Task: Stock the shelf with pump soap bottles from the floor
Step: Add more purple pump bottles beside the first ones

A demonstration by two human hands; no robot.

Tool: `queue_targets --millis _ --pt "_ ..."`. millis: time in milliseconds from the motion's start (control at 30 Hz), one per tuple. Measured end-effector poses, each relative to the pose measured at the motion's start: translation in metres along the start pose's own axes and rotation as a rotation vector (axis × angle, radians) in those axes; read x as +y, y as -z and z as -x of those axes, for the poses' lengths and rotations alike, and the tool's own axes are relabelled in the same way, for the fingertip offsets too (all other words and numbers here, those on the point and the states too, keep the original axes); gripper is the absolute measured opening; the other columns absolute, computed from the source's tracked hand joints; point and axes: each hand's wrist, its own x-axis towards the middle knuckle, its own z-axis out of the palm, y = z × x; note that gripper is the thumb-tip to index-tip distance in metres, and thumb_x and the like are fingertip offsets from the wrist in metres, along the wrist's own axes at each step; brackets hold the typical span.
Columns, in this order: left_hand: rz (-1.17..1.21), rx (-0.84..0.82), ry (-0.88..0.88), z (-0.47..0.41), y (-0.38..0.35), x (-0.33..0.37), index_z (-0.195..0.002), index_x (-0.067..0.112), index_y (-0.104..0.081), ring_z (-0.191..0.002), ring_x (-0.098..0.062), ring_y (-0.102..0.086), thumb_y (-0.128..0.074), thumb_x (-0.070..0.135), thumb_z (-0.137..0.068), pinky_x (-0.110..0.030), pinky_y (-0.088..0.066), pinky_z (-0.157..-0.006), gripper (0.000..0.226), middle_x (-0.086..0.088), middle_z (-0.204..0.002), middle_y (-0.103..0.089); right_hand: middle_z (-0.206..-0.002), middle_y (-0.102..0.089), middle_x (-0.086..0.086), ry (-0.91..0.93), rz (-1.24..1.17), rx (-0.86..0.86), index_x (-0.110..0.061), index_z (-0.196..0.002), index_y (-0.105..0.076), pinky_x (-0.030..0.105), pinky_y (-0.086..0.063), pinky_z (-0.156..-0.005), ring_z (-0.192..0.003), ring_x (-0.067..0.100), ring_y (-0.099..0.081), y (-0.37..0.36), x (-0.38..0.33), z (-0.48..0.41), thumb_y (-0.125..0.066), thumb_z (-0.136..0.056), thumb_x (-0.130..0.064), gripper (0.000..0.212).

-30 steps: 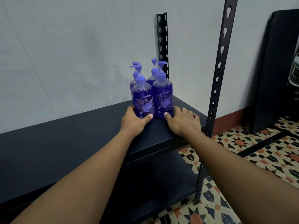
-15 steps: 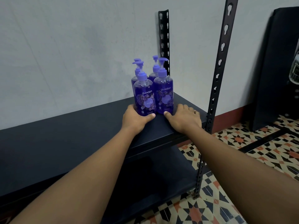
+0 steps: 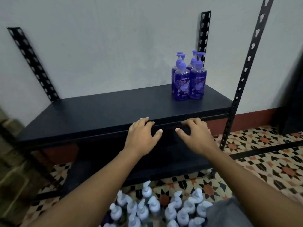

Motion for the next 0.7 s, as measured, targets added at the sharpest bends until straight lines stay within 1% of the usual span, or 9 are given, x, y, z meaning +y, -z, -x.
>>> queue_targets --millis 100,200,267,300,400,500,533,600,700 --pt "0.075 0.012 0.033 0.059 0.016 -0.026 -0.141 0.022 -0.057 -0.146 -0.016 -0.035 -0.053 0.053 -0.098 -0.039 -0.024 -0.12 0.053 0.002 -0.155 -0.042 -0.129 -0.055 -0.006 0.122 -0.113 -0.09 -0.023 -0.131 -0.061 0.031 -0.044 -0.098 -0.124 0.013 -0.049 -0.012 -0.037 0.035 -0.059 -0.096 -0.052 0.045" --pt "0.16 -0.03 0.116 0.111 0.021 -0.062 -0.133 0.023 -0.061 -0.138 -0.013 -0.042 -0.058 0.049 -0.097 -0.037 -0.033 -0.117 0.044 0.006 -0.148 -0.045 -0.122 -0.057 -0.01 0.201 -0.18 -0.185 -0.024 -0.131 -0.061 0.025 -0.044 -0.092 -0.114 0.006 -0.054 -0.03 -0.067 0.065 -0.059 -0.097 -0.049 0.042" --pt "0.205 -0.046 0.192 0.142 0.021 -0.091 -0.128 0.024 -0.063 -0.133 -0.011 -0.047 -0.059 0.048 -0.096 -0.038 -0.039 -0.113 0.04 0.009 -0.142 -0.048 -0.113 -0.057 -0.012 0.228 -0.183 -0.281 -0.023 -0.128 -0.062 0.022 -0.044 -0.085 -0.103 0.003 -0.056 -0.05 -0.08 0.083 -0.06 -0.097 -0.047 0.039" --pt "0.216 -0.057 0.239 0.158 0.022 -0.107 -0.125 0.023 -0.064 -0.13 -0.01 -0.048 -0.06 0.047 -0.097 -0.035 -0.04 -0.11 0.037 0.009 -0.14 -0.049 -0.108 -0.058 -0.013 0.231 -0.185 -0.326 -0.023 -0.126 -0.063 0.02 -0.043 -0.081 -0.097 0.002 -0.056 -0.061 -0.085 0.09 -0.06 -0.097 -0.046 0.037" --pt "0.216 -0.08 0.382 0.202 0.019 -0.157 -0.115 0.019 -0.067 -0.116 -0.01 -0.055 -0.063 0.04 -0.097 -0.024 -0.041 -0.093 0.029 0.007 -0.124 -0.054 -0.106 -0.064 -0.012 0.232 -0.199 -0.44 -0.024 -0.121 -0.065 0.02 -0.047 -0.078 -0.092 0.001 -0.059 -0.086 -0.098 0.105 -0.061 -0.097 -0.043 0.031" --pt "0.29 -0.016 0.563 0.229 0.016 -0.189 -0.095 0.016 -0.07 -0.095 -0.017 -0.067 -0.068 0.032 -0.094 -0.027 -0.048 -0.077 0.016 0.004 -0.098 -0.065 -0.105 -0.066 -0.011 0.232 -0.198 -0.521 -0.023 -0.123 -0.064 0.025 -0.051 -0.081 -0.093 0.002 -0.061 -0.107 -0.11 0.113 -0.061 -0.099 -0.041 0.03" --pt "0.322 0.0 0.613 0.234 0.015 -0.196 -0.093 0.016 -0.071 -0.091 -0.018 -0.067 -0.068 0.032 -0.094 -0.029 -0.05 -0.076 0.016 0.002 -0.094 -0.068 -0.106 -0.066 -0.011 0.227 -0.2 -0.546 -0.023 -0.123 -0.063 0.027 -0.051 -0.083 -0.094 0.003 -0.061 -0.114 -0.115 0.115 -0.061 -0.099 -0.041 0.03" --pt "0.384 -0.002 0.677 0.241 0.01 -0.208 -0.093 0.016 -0.071 -0.091 -0.018 -0.067 -0.067 0.033 -0.094 -0.034 -0.055 -0.082 0.018 -0.001 -0.097 -0.07 -0.107 -0.067 -0.011 0.217 -0.197 -0.588 -0.026 -0.121 -0.063 0.028 -0.052 -0.085 -0.096 0.005 -0.062 -0.129 -0.123 0.119 -0.061 -0.098 -0.042 0.029" --pt "0.441 -0.027 0.76 0.254 -0.007 -0.23 -0.087 0.02 -0.07 -0.09 -0.018 -0.068 -0.068 0.035 -0.09 -0.041 -0.057 -0.086 0.015 0.0 -0.093 -0.072 -0.102 -0.069 -0.012 0.185 -0.215 -0.635 -0.028 -0.116 -0.064 0.025 -0.051 -0.082 -0.094 0.003 -0.063 -0.158 -0.132 0.126 -0.063 -0.097 -0.042 0.024"
